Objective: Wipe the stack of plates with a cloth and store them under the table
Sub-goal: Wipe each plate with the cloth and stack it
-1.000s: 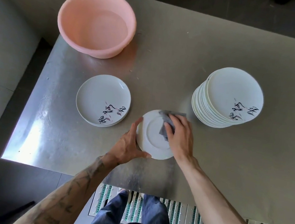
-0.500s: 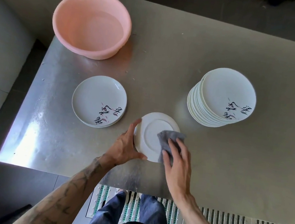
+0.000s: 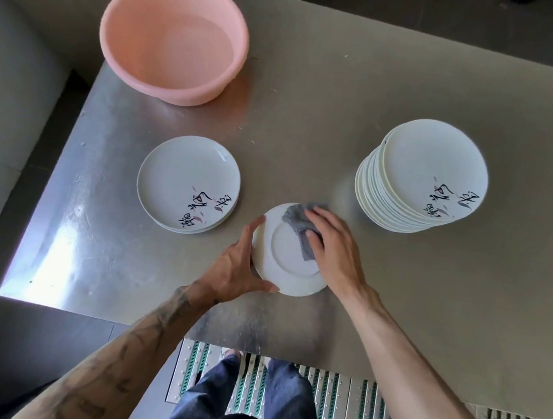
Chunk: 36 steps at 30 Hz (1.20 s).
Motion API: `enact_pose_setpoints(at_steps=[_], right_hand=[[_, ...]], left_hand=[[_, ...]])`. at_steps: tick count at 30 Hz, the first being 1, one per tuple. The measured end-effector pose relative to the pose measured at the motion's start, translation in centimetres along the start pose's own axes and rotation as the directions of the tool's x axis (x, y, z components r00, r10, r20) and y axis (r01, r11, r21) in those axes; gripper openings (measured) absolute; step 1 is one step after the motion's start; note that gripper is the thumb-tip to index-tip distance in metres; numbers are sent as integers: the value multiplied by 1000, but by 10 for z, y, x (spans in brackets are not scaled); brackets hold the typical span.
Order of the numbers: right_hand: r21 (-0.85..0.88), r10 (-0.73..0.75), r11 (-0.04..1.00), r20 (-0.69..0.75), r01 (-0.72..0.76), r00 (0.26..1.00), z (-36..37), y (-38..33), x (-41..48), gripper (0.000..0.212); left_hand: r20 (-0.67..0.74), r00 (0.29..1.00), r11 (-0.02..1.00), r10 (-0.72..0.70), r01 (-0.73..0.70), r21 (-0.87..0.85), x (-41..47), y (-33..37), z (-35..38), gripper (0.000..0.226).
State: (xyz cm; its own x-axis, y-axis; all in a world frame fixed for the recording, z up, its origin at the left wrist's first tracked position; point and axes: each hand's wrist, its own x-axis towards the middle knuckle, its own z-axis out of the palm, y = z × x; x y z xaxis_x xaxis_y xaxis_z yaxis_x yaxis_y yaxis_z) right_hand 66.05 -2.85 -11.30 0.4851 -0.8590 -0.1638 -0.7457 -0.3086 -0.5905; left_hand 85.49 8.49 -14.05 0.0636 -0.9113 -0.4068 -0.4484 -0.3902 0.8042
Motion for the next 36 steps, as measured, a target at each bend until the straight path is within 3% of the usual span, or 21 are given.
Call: enact_pose_setpoints(at_steps=[3,6,8,14,19,22,31,36], right_hand=[[-14,-30,999,25,31,999,-2,3,6,42],[29,105,994,-98,-103,990,-4,13,-28,42],[41,122,992,-152,-117,981,2,14,-61,44],[2,24,1000,-214,-24,977,37,-1,-111,40],[-26,-163,987,-94,161,982,44,-21,-78,36],[-59,-181,982,-75,177,981,44,-33,-49,36],[-41,-39,999,-121,34,992,32,-35,0,26],[57,204,979,-234,-196,950,12,-12,-4,28]], left_hand=[[-8,1000,1000,-5,5,-3,0,1,0,131],[-11,1000,1000,-16,16,2,-1,2,1,131],[-8,1000,1000,-21,21,5,-1,4,1,132],[15,1000,1000,-25,25,15,-2,5,-2,133],[11,1000,1000,-8,8,4,-2,6,-2,127],[-12,1000,1000,-7,7,-24,-3,8,-1,126],[-1,1000,999,-28,28,-15,-2,10,-2,135],[-5,999,998,-50,50,27,-3,6,-1,133]])
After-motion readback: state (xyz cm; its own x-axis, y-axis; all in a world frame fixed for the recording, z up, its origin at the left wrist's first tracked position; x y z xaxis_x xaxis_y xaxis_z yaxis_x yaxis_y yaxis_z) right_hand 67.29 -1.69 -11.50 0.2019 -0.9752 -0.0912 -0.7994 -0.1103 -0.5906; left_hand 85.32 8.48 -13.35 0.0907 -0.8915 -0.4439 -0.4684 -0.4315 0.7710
